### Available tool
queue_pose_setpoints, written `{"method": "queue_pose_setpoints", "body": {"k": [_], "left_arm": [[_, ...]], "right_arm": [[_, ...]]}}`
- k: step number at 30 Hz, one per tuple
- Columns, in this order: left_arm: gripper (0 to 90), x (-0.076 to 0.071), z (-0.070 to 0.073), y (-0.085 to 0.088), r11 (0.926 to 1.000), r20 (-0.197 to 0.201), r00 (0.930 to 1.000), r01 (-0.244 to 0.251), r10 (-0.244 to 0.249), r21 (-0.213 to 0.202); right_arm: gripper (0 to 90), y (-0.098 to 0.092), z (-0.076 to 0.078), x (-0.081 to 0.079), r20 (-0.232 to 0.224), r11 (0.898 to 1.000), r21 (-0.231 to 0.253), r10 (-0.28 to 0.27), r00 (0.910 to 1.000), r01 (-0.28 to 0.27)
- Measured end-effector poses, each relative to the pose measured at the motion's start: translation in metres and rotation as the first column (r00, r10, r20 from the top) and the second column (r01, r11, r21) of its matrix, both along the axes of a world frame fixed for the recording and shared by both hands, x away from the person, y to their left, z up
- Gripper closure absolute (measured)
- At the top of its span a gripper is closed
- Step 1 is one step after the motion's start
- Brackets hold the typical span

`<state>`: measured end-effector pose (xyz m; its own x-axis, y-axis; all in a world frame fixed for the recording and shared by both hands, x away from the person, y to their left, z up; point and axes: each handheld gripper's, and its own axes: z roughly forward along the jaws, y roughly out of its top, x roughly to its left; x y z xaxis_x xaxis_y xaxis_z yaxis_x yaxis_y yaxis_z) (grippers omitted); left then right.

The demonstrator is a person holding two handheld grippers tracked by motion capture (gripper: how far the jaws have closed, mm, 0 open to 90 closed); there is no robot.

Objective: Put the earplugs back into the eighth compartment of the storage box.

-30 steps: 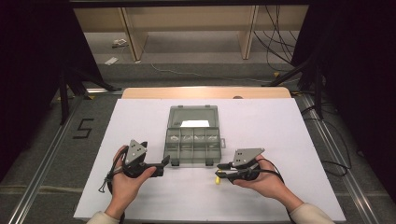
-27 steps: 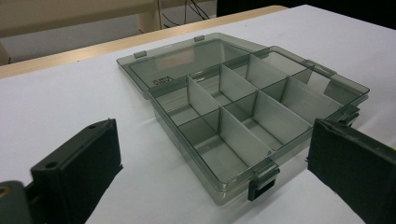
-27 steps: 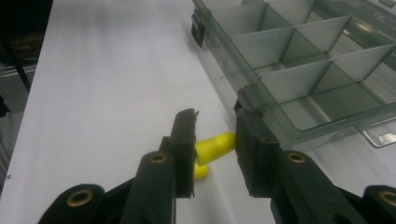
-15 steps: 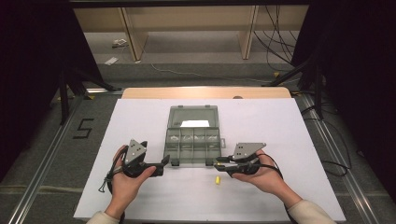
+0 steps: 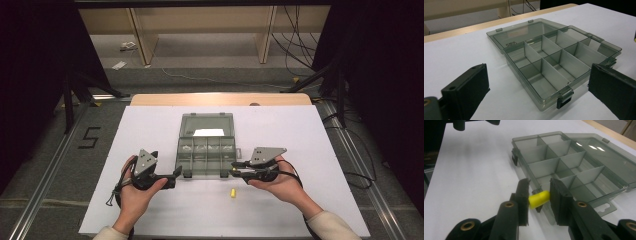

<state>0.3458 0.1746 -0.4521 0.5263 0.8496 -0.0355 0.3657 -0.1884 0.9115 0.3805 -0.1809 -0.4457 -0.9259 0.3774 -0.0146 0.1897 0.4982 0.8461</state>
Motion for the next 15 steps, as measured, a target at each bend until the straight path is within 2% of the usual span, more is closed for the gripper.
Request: {"method": "queue_pose_setpoints", "body": {"k": [15], "left_arm": [[2.6,0.0000,0.0005,-0.0002,1.0000,0.003,1.0000,0.000,0.000,0.001]], "right_arm": [[70.8,0.0030,0.0018,0.0090,0.002,1.000,0.007,-0.014,0.9999,0.014]]}}
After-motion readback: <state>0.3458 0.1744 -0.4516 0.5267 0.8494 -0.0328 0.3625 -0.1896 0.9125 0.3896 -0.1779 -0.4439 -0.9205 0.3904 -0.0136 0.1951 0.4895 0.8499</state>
